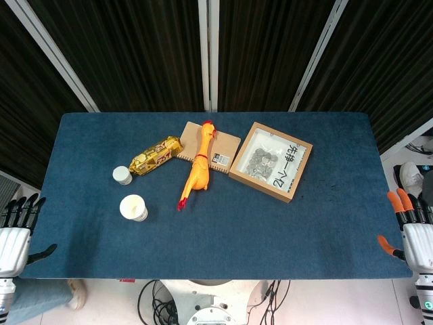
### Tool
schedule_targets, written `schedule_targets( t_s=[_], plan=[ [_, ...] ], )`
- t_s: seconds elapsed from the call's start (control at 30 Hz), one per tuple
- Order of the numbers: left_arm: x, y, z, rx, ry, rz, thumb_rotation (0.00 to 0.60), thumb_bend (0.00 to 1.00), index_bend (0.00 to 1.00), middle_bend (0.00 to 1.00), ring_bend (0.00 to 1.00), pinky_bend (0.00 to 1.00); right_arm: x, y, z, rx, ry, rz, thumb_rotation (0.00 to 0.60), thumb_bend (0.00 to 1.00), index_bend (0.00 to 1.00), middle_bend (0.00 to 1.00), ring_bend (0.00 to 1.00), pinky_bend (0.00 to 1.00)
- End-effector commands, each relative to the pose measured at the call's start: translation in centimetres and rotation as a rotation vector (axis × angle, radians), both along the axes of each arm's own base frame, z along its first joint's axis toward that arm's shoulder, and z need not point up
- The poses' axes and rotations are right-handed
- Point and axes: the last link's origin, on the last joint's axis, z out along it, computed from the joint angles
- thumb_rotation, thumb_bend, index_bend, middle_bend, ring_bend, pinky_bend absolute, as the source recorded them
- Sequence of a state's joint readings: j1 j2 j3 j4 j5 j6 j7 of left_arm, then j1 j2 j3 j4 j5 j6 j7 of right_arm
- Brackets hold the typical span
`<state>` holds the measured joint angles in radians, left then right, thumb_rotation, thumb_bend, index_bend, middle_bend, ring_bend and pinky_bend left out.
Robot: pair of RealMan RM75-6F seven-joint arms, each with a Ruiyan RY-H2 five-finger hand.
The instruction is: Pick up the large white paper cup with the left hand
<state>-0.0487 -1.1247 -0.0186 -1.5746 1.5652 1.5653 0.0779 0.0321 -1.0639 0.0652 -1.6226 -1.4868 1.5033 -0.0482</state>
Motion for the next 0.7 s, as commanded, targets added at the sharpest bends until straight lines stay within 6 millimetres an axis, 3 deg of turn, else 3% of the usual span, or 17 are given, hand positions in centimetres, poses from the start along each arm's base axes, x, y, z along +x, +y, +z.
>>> schedule_targets(
  t_s=[0.03,0.43,0.7],
  plan=[
    [0.0,0.0,0.0,-0.002,-0.002,0.003,0.6,0.08,0.0,0.0,0.0,0.0,0.0,0.0,0.0,0.0,0.002,-0.001,0.6,0.16,0.0,0.0,0.0,0.0],
    [0.7,0.4,-0.4,-0.032,-0.015,-0.031,0.6,0.08,0.0,0.0,0.0,0.0,-0.2,0.2,0.5,-0.016,-0.003,-0.002,0.6,0.16,0.0,0.0,0.0,0.0],
    [5.0,3.1,-1.4,-0.168,0.01,-0.159,0.6,0.08,0.0,0.0,0.0,0.02,0.0,0.0,0.7,-0.017,-0.007,-0.001,0.6,0.16,0.0,0.0,0.0,0.0]
  ],
)
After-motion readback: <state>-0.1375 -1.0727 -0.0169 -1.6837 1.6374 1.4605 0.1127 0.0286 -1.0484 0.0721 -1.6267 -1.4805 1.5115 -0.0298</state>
